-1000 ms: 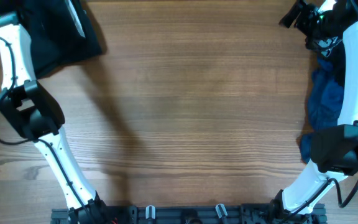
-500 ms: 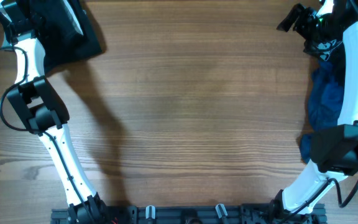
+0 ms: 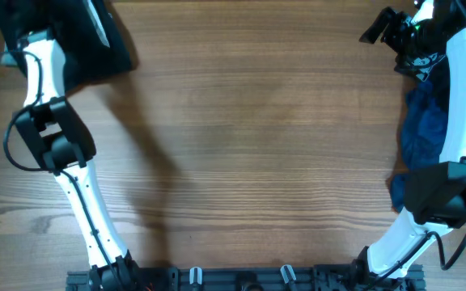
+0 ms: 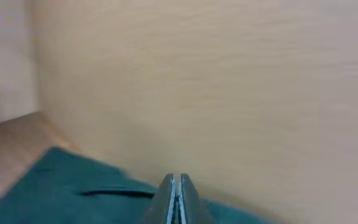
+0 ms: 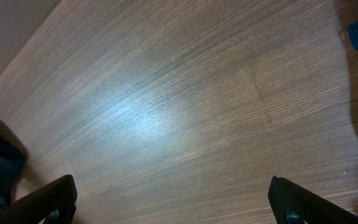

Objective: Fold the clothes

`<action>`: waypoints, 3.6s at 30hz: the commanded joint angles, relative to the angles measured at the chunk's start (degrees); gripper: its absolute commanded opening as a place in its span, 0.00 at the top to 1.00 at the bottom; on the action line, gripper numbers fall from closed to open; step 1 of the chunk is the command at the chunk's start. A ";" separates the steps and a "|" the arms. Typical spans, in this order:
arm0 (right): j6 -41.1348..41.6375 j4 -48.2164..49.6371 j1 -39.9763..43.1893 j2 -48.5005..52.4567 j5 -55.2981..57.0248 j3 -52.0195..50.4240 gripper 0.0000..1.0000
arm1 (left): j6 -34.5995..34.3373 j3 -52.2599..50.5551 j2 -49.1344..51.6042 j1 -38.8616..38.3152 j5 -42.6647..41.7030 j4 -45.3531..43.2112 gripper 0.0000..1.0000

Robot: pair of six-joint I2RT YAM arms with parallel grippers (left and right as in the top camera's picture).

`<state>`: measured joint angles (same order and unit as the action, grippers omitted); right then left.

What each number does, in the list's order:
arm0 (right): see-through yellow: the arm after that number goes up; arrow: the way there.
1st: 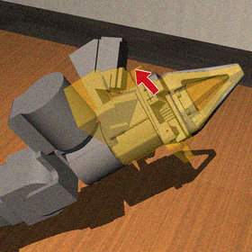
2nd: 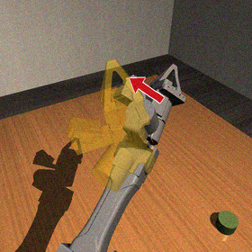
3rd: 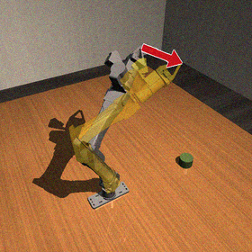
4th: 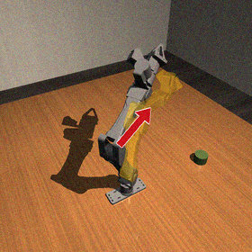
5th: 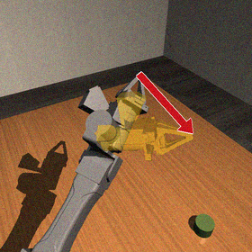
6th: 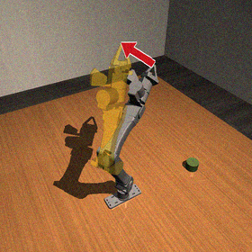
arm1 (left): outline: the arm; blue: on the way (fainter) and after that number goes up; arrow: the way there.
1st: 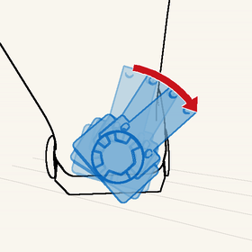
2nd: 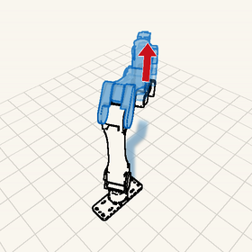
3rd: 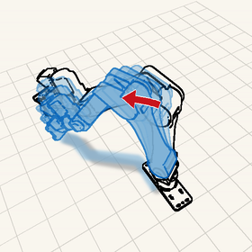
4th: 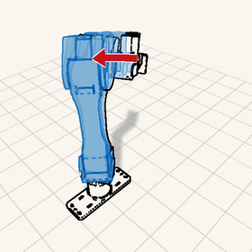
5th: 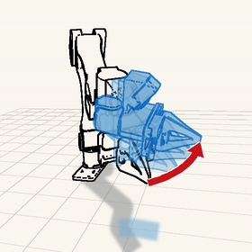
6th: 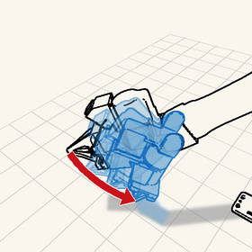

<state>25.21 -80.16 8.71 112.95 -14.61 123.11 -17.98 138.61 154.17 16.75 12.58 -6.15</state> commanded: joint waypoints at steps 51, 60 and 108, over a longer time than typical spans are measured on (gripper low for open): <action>2.14 0.04 -0.22 -0.02 -4.70 -0.22 0.00 | -0.52 0.15 9.68 7.48 1.07 4.50 0.96; 1.79 0.22 -0.22 -0.02 -4.70 -0.22 0.00 | -0.52 0.17 1.14 5.66 -5.49 -17.22 0.96; -0.28 -1.55 -0.28 -0.02 -4.74 -0.22 0.00 | -0.52 0.15 11.39 5.11 -2.91 6.91 0.96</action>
<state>25.21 -81.82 8.71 112.95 -18.24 123.11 -18.37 139.04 160.99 22.11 11.51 -2.15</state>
